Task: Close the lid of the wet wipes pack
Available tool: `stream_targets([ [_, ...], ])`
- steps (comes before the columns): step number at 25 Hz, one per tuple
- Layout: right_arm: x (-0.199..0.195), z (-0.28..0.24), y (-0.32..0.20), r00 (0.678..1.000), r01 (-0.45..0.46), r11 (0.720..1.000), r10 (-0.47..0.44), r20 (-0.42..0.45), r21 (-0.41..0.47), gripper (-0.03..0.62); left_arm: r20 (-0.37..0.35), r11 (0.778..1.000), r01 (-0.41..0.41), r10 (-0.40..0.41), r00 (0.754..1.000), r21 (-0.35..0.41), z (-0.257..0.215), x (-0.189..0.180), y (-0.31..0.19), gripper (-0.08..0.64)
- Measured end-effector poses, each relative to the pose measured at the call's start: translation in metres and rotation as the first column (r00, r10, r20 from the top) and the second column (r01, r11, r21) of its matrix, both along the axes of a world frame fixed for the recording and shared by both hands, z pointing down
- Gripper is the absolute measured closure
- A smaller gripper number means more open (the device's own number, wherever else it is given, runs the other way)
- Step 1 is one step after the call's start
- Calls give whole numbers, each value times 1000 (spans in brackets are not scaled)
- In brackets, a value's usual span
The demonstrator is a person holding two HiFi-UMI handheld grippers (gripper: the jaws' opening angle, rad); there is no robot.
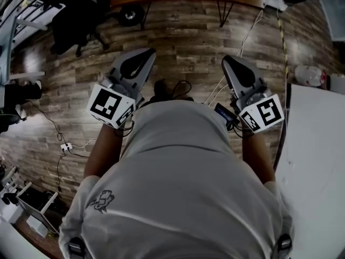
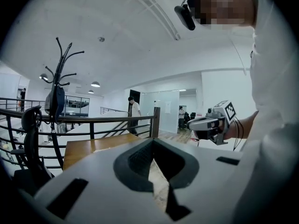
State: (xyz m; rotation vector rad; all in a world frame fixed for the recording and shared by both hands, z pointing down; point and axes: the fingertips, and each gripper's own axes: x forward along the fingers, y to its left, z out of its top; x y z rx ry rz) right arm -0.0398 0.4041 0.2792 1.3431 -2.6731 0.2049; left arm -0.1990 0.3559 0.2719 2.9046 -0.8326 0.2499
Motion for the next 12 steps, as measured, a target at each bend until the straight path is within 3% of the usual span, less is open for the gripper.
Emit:
stream_targets([
  [12, 52, 4, 42, 998, 55, 998, -55, 18, 5, 552, -1, 998, 60, -60, 998, 1, -2, 51, 49, 548],
])
